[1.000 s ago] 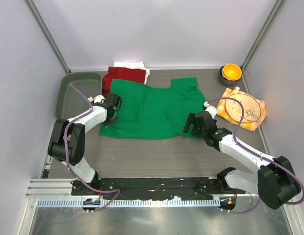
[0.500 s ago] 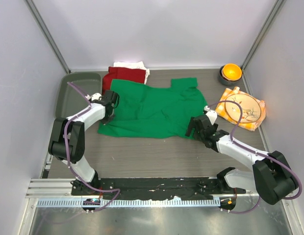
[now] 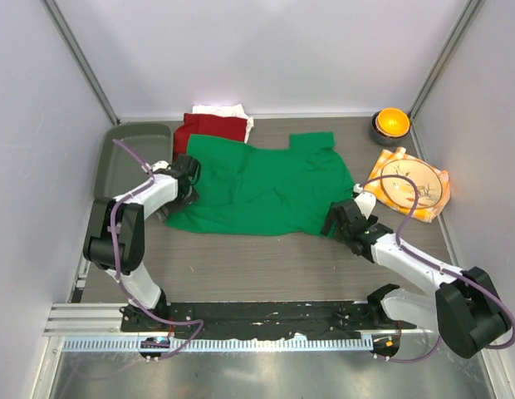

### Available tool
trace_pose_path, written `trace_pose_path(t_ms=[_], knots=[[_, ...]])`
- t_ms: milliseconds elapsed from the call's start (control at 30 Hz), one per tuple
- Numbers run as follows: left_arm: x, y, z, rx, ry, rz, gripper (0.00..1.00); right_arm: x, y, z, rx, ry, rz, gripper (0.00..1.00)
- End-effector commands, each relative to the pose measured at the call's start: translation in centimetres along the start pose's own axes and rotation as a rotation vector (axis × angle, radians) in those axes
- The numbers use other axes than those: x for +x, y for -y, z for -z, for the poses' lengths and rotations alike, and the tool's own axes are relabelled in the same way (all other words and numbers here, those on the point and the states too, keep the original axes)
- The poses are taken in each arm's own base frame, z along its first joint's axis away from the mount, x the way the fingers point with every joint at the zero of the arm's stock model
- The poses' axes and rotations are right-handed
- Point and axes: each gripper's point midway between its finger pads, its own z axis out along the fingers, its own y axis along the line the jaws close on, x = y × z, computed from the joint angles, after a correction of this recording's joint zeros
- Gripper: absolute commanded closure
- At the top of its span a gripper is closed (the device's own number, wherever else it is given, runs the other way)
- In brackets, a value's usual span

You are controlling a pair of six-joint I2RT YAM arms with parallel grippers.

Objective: Fold and stack the t-shirts

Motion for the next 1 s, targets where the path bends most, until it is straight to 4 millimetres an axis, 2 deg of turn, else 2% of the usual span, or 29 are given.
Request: trace_pose_path(t_ms=[0, 33, 133, 233, 367, 500, 533, 600, 633, 800, 967], knots=[[-2.8, -0.6, 2.7, 0.028, 0.071, 0.071, 0.0, -3.3, 0.3, 1.9, 0.011, 0.105, -0.05, 0.06], [-3.6, -0.7, 4.1, 0.062, 0.092, 0.09, 0.0, -4.5, -0.3, 2.8, -0.022, 0.138, -0.07, 0.06], [-3.6, -0.8, 5.8, 0.113, 0.099, 0.099, 0.0, -6.4, -1.8, 4.3, -0.083, 0.161, -0.08, 0.06], [-3.3, -0.7, 7.6, 0.169, 0.105, 0.1, 0.0, -7.4, -3.7, 4.8, -0.15, 0.155, -0.077, 0.05], [-2.3, 0.1, 9.2, 0.234, 0.125, 0.08, 0.0, -7.8, -6.3, 4.2, -0.247, 0.148, -0.07, 0.05], [-0.4, 3.0, 8.9, 0.386, 0.084, 0.067, 0.0, -8.2, -8.6, 3.4, -0.314, 0.143, -0.071, 0.06], [0.0, 3.4, 8.8, 0.407, 0.075, 0.07, 0.0, -8.7, -9.2, 3.3, -0.335, 0.157, -0.077, 0.06], [0.1, 4.8, 9.0, 0.484, 0.078, 0.084, 0.0, -8.4, -9.9, 2.6, -0.342, 0.133, -0.063, 0.07], [0.7, 4.8, 8.5, 0.485, 0.068, 0.084, 0.0, -8.8, -10.4, 2.6, -0.353, 0.137, -0.065, 0.07], [1.4, 5.7, 7.4, 0.509, 0.061, 0.071, 0.0, -8.3, -11.2, 1.8, -0.376, 0.121, -0.049, 0.07], [2.8, 5.0, 5.3, 0.458, 0.056, 0.056, 0.0, -7.1, -10.6, 0.4, -0.346, 0.106, -0.032, 0.08]])
